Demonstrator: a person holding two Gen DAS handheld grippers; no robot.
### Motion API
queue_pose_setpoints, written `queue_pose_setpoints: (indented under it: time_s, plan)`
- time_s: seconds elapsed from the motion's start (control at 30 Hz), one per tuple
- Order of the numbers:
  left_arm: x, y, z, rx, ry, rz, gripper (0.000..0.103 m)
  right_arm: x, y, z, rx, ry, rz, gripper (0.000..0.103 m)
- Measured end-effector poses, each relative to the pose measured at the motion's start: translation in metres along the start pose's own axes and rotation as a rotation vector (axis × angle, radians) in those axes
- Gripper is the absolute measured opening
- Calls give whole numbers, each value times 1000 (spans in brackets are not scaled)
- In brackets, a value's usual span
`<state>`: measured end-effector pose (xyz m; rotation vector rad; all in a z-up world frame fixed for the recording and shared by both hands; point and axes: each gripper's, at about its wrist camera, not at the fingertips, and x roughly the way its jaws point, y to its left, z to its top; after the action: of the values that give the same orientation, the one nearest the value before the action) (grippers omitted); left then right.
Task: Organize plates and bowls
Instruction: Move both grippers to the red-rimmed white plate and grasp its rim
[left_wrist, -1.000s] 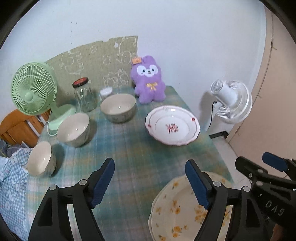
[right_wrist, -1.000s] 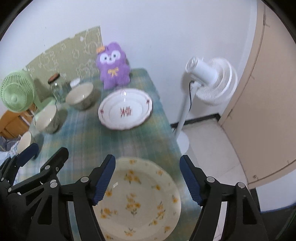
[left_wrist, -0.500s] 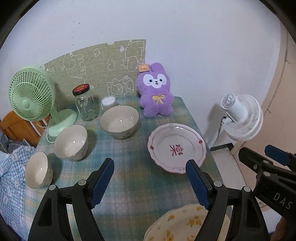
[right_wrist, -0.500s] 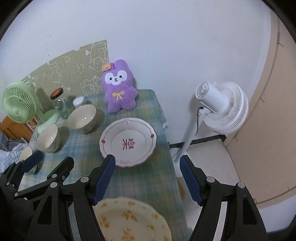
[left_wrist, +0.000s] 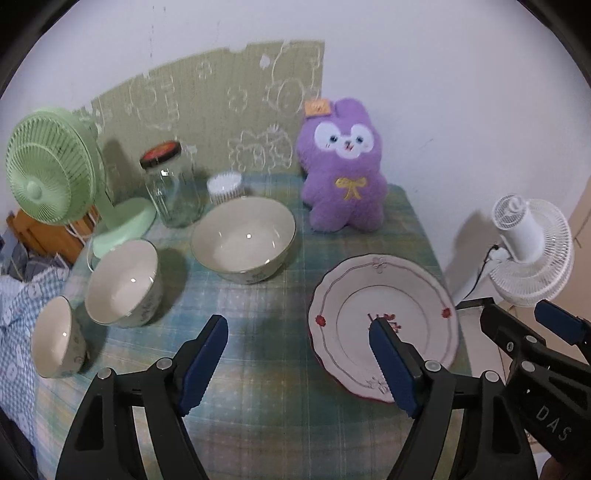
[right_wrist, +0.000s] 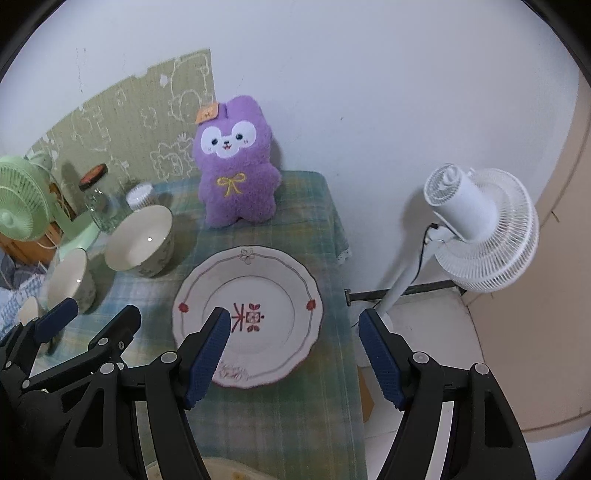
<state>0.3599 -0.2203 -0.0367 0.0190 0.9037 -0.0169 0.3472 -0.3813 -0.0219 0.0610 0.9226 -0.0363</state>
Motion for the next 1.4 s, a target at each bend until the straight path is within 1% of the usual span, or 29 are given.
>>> queue_pose_setpoints:
  time_s: [0.1,0.27,0.33,0.4,0.5,0.63,0.77,0.8,0.87,0.9,1.03,1.17,1.4]
  plan:
    - [17,0,2,-13,11,11,78,19,-2,4,-3,11,6,75]
    - [40,-4,1,-16,3,47,76,47,-4,6,-8,15,7,75]
    - [50,-6,-1,-19,8,40,71,58,-5,6,-7,16,7,75]
    - [59,-8,-2,-21,11,29,69,67,-6,6,-10,16,5,74]
    - [74,-12,-2,-25,32,37,69,83,-6,6,-19,27,-1,72]
    - [88,-17,-3,-6,51,34,62,101,-8,4,-27,50,-5,66]
    - [99,-18,-5,0,68,26,59,116,-8,1,-29,71,-7,63]
    - [101,-19,-6,2,73,18,58,119,-8,1,-32,76,-11,62]
    - [104,-18,-6,2,91,-7,56,125,-8,0,-39,91,-13,57]
    - [105,-19,-5,3,94,-15,53,127,-7,-1,-40,97,-7,56]
    - [106,-23,-6,17,108,-8,47,132,-5,-1,-42,103,-17,56]
    - [110,-24,-6,23,129,6,46,133,-6,0,-45,107,-16,55]
    - [110,-24,-7,22,135,25,39,135,-4,0,-49,115,-31,53]
